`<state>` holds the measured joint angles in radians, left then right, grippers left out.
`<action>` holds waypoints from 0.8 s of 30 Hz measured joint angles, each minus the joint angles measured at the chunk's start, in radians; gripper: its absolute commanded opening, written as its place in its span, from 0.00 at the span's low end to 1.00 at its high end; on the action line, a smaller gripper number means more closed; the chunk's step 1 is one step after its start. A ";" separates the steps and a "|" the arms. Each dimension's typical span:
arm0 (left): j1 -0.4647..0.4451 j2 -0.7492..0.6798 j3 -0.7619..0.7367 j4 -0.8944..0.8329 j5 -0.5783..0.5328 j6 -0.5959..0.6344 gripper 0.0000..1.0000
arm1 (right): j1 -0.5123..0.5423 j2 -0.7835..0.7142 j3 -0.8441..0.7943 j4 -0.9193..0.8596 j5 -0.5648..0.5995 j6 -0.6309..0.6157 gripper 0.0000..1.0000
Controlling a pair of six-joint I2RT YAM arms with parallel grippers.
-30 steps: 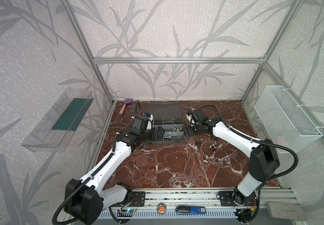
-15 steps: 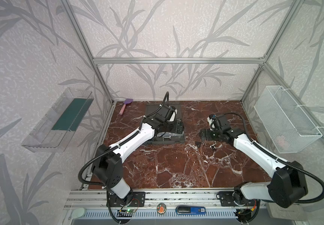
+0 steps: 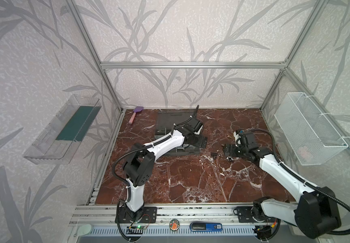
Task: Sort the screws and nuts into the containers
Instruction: 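Withdraw the right gripper while the left moves back over the pile, then lower the left gripper and grasp a black hex bolt by its head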
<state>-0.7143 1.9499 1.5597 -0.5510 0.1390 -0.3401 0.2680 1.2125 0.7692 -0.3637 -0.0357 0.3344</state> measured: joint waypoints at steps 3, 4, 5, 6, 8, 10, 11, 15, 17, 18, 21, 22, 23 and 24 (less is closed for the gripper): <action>-0.014 0.041 0.032 -0.017 -0.004 0.012 0.99 | -0.018 -0.031 -0.031 0.024 -0.002 0.013 0.99; -0.018 0.055 0.043 -0.019 -0.005 0.016 0.99 | -0.025 -0.047 -0.042 0.031 -0.004 0.017 0.99; -0.021 0.066 0.050 -0.019 -0.005 0.018 0.99 | -0.031 -0.063 -0.049 0.033 -0.006 0.020 0.99; -0.024 0.080 0.060 -0.024 -0.005 0.022 0.99 | -0.035 -0.075 -0.053 0.036 -0.010 0.023 0.99; -0.032 0.108 0.084 -0.029 -0.003 0.029 0.99 | -0.041 -0.097 -0.055 0.045 -0.013 0.029 0.99; -0.045 0.143 0.120 -0.042 -0.003 0.038 0.99 | -0.046 -0.114 -0.055 0.056 -0.018 0.035 0.99; -0.052 0.153 0.131 -0.047 -0.005 0.043 0.99 | -0.047 -0.119 -0.055 0.059 -0.018 0.037 0.99; -0.106 0.197 0.190 -0.075 -0.053 0.080 0.95 | -0.063 -0.139 -0.065 0.077 -0.033 0.047 0.99; -0.127 0.202 0.194 -0.071 -0.062 0.091 0.93 | -0.076 -0.150 -0.079 0.081 -0.038 0.056 0.99; -0.137 0.202 0.194 -0.071 -0.068 0.097 0.93 | -0.086 -0.159 -0.089 0.082 -0.043 0.060 0.99; -0.161 0.201 0.192 -0.057 -0.095 0.115 0.92 | -0.115 -0.183 -0.108 0.082 -0.053 0.071 0.99; -0.168 0.201 0.192 -0.054 -0.111 0.122 0.92 | -0.122 -0.194 -0.113 0.083 -0.055 0.075 0.99; -0.173 0.200 0.192 -0.050 -0.128 0.128 0.92 | -0.126 -0.203 -0.117 0.085 -0.057 0.079 0.99; -0.177 0.200 0.192 -0.044 -0.144 0.132 0.92 | -0.129 -0.210 -0.121 0.088 -0.060 0.083 0.99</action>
<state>-0.8909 2.1494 1.7512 -0.5949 -0.0048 -0.2077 0.1390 1.0027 0.6487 -0.2760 -0.0956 0.4171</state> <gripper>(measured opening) 0.923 0.991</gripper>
